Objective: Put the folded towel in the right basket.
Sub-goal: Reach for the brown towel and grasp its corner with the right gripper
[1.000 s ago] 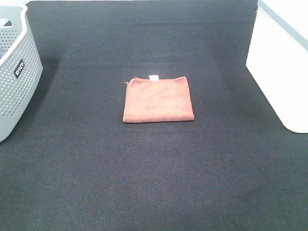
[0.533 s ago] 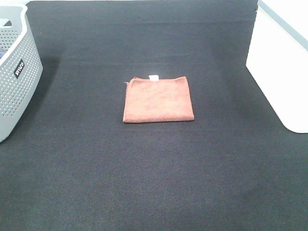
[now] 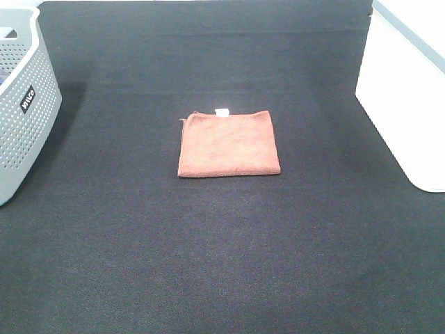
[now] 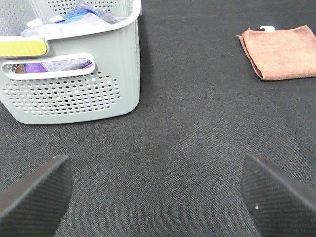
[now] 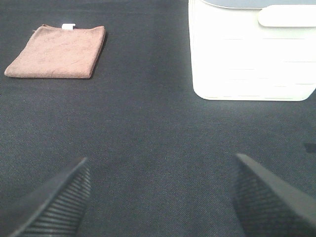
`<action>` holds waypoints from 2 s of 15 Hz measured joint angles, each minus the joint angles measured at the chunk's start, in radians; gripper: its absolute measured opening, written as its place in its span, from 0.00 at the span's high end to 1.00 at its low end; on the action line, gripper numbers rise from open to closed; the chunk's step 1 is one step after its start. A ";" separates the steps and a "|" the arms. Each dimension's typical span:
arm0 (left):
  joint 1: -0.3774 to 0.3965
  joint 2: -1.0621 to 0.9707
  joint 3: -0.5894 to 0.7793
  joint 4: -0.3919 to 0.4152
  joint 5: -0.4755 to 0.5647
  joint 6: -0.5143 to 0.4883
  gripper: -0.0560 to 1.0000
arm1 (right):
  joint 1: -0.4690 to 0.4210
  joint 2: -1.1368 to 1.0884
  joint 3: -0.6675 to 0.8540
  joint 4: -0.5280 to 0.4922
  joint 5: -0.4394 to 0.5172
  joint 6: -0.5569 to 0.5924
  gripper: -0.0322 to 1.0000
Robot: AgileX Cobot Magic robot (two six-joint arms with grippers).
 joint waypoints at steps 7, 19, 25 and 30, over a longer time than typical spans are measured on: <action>0.000 0.000 0.000 0.000 0.000 0.000 0.12 | 0.000 0.298 -0.070 0.001 -0.160 0.049 0.26; 0.000 0.000 0.000 0.000 0.000 0.000 0.12 | 0.000 1.259 -0.656 0.236 -0.172 -0.019 0.26; 0.000 0.000 0.000 0.000 0.000 0.000 0.12 | 0.167 1.630 -0.860 0.346 -0.152 -0.126 0.27; 0.000 0.000 0.000 0.000 0.000 0.000 0.12 | 0.190 1.959 -1.046 0.404 -0.147 -0.112 0.27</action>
